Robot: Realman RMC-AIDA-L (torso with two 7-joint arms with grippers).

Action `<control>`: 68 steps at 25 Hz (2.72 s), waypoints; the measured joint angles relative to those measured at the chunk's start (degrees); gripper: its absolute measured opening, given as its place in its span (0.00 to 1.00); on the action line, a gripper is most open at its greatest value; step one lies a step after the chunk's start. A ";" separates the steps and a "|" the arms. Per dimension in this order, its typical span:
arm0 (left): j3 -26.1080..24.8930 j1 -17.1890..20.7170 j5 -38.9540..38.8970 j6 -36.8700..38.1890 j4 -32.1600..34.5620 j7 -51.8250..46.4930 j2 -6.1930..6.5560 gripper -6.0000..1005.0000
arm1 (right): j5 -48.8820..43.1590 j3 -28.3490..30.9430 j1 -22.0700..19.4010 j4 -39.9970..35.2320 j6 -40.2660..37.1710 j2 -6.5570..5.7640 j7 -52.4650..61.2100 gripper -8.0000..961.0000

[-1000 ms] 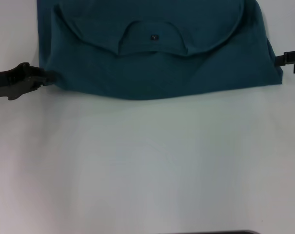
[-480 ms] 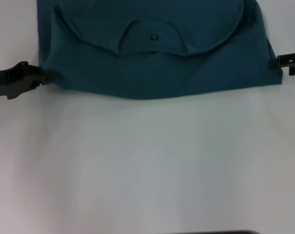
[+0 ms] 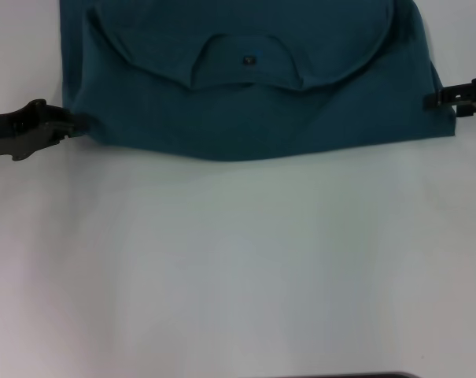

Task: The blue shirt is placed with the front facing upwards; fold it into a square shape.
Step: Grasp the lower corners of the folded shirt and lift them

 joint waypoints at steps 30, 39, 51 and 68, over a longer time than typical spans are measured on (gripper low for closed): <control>0.01 0.11 -0.01 -0.01 0.09 0.35 -0.18 0.12 | -0.18 -3.61 0.15 1.42 5.39 1.60 -4.50 0.89; 0.01 0.11 0.09 -0.01 0.06 0.42 -0.34 0.12 | 0.22 -3.19 0.28 2.74 4.86 1.75 -4.56 0.89; 0.37 0.11 0.03 0.00 -0.01 0.45 -0.46 0.11 | 3.80 -2.99 0.32 2.81 3.21 1.76 -5.06 0.88; 0.30 0.02 -0.35 0.18 0.00 0.45 -0.50 0.12 | 2.11 -3.17 -0.09 2.84 5.76 1.69 -3.54 0.86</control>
